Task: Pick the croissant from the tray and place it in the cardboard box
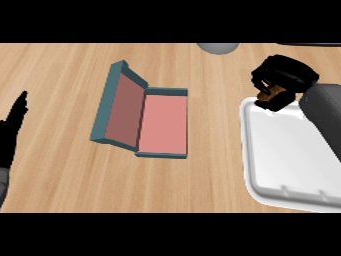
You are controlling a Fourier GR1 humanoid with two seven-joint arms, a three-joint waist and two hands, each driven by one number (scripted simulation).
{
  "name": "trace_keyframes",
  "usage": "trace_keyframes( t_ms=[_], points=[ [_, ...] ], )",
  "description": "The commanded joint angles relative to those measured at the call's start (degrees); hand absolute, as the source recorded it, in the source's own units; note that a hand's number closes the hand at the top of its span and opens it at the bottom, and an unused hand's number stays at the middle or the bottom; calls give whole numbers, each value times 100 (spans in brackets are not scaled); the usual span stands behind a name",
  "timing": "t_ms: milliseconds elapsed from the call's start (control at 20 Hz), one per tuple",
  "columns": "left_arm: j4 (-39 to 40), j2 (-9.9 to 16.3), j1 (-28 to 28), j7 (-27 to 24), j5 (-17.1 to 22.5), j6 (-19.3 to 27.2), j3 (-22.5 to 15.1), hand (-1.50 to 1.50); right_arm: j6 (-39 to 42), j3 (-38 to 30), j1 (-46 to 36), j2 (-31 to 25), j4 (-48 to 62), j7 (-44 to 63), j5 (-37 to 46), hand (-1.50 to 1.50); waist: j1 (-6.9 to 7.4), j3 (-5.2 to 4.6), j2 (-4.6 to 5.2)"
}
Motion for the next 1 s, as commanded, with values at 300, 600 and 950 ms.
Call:
trace_keyframes(
  t_ms=[300, 600, 950],
  points=[
    [-50, -14, 24, 150, -96, -42, 127, 0, 281, -1020, -981, 197, -40, -764, -682, 150, -106, -2, -34],
    [88, -242, 217, -70, -299, 63, 77, 0, 996, -1037, -1138, 775, -443, -358, -771, 150, -168, -7, -52],
    [13, -156, 231, 7, -177, -119, 296, 0, 1699, -1259, -1459, 1698, -1244, 1305, -1197, 150, -222, -8, -92]
  ],
)
